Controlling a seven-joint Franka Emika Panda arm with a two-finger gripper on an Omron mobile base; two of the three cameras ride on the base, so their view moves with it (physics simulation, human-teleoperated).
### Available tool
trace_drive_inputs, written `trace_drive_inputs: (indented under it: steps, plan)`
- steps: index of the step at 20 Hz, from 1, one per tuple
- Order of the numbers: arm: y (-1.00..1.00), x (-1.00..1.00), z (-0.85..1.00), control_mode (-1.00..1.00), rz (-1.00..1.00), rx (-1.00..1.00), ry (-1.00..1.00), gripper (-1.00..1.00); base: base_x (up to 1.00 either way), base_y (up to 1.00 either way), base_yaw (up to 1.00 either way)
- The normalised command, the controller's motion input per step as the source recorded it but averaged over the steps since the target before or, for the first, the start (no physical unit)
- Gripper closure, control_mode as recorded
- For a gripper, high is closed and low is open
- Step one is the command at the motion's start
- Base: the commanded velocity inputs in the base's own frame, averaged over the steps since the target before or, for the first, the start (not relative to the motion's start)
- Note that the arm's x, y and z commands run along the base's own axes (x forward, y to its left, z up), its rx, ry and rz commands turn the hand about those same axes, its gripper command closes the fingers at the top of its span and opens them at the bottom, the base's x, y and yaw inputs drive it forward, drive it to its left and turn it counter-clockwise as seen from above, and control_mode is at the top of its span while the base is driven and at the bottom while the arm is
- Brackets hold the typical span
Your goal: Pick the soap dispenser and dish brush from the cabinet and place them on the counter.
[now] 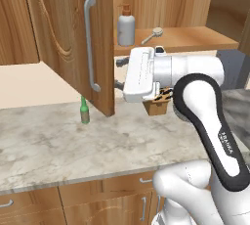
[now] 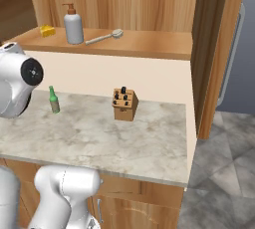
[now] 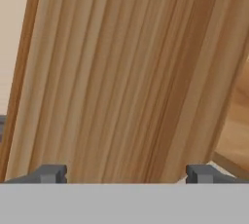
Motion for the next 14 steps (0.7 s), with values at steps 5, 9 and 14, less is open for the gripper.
trace_drive_inputs:
  steps: [5,9,14]
  plan:
    - [0.69,-0.22,-0.14,-1.00,0.03,-0.07,-0.05,-1.00,0.00,0.00,0.00]
    - [0.67,-0.09,-0.08,-1.00,0.00,-0.05,-0.05,-1.00,0.00,0.00,0.00]
    - [0.61,-0.01,-0.06,-1.00,0.00,-0.04,-0.04,-1.00,0.00,0.00,0.00]
